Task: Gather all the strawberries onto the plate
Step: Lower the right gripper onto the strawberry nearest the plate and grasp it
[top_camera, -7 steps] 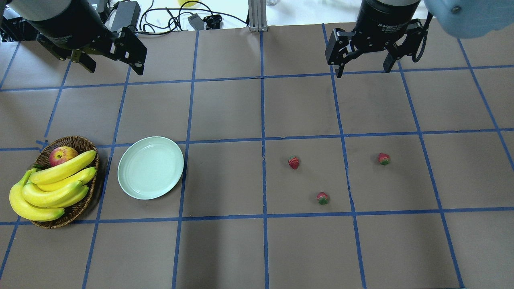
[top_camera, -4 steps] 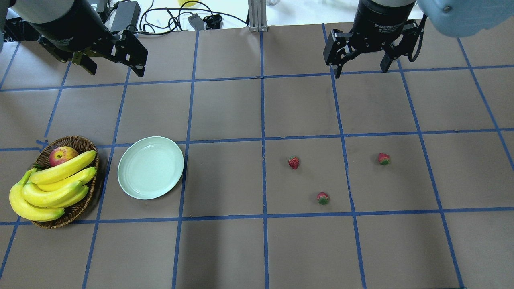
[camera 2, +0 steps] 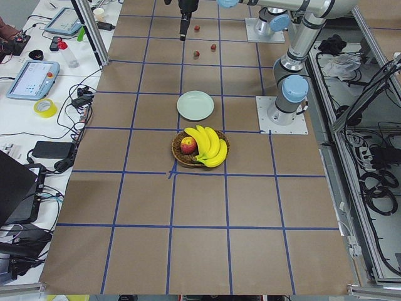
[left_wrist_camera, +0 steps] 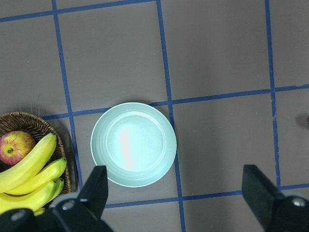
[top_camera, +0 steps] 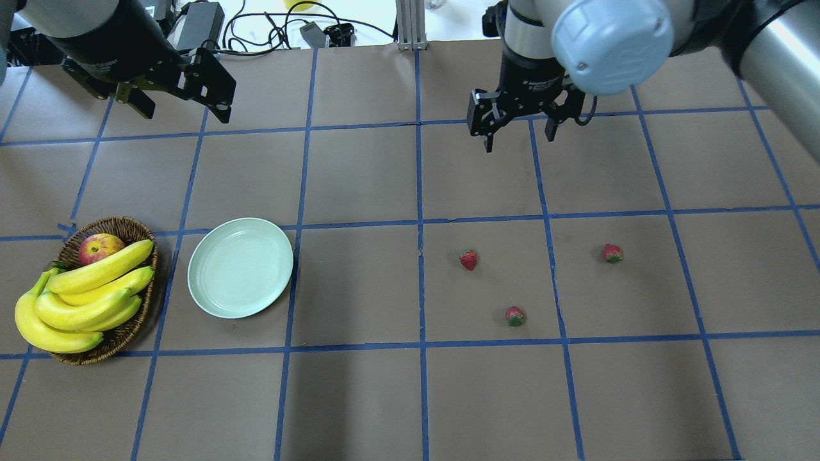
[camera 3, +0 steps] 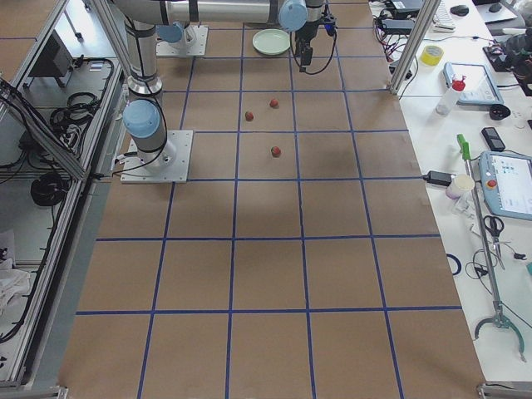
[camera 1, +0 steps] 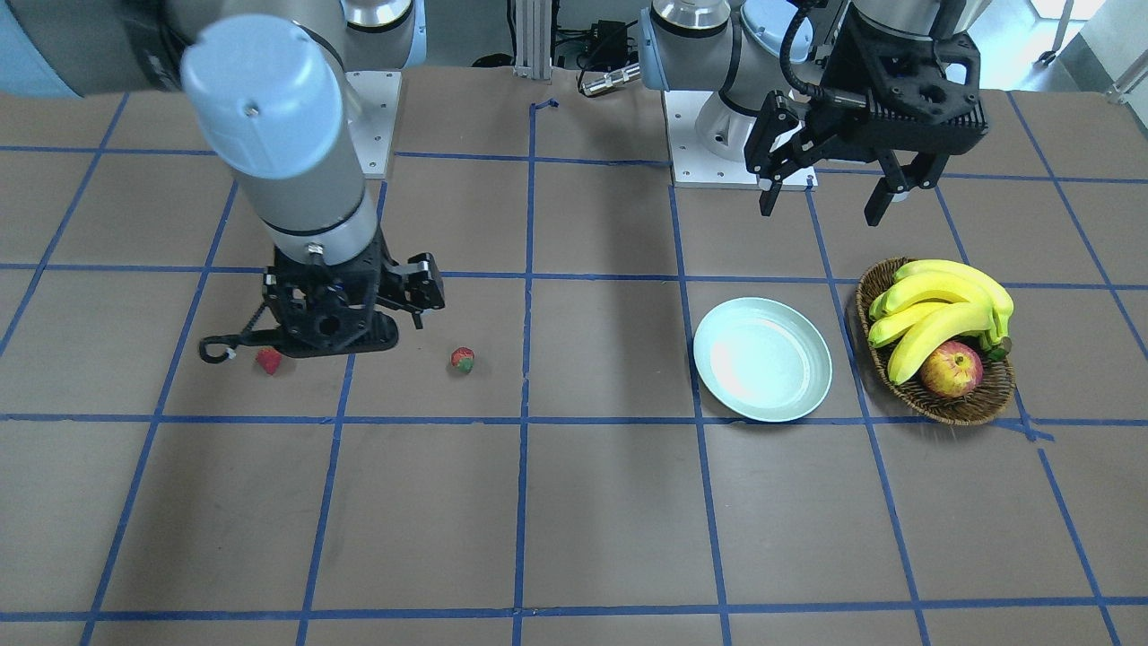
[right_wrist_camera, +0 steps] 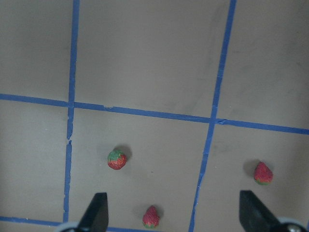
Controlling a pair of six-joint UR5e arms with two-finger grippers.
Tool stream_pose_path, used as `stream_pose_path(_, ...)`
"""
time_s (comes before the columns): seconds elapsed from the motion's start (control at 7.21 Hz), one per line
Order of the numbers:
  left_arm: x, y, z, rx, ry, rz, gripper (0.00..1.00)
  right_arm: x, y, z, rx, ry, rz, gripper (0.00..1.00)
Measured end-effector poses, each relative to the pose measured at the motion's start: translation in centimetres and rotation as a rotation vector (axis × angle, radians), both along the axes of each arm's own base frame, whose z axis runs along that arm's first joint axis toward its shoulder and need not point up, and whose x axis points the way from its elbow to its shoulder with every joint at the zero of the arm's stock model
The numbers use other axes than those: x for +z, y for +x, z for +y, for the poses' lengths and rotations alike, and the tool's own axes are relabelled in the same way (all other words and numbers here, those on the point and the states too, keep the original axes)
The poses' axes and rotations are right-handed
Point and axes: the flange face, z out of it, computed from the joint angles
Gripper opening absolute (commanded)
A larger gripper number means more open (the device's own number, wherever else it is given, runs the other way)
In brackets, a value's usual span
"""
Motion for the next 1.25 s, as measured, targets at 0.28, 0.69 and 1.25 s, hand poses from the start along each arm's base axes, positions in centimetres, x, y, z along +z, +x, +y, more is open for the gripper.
stream_pose_path(0.28, 0.0, 0.1, 0.0, 0.002, -0.001, 0.001, 1.00, -10.0, 2.8, 2.9, 0.051, -0.035, -0.008, 0.97)
stream_pose_path(0.69, 0.1, 0.0, 0.0, 0.001, -0.004, 0.004, 1.00, -18.5, 3.0, 6.5, 0.074, -0.044, -0.016, 0.81)
stream_pose_path(1.25, 0.4, 0.0, 0.3, -0.001, -0.011, -0.002, 1.00, -21.7, 3.6, 7.3, 0.081, 0.002, -0.060, 0.25)
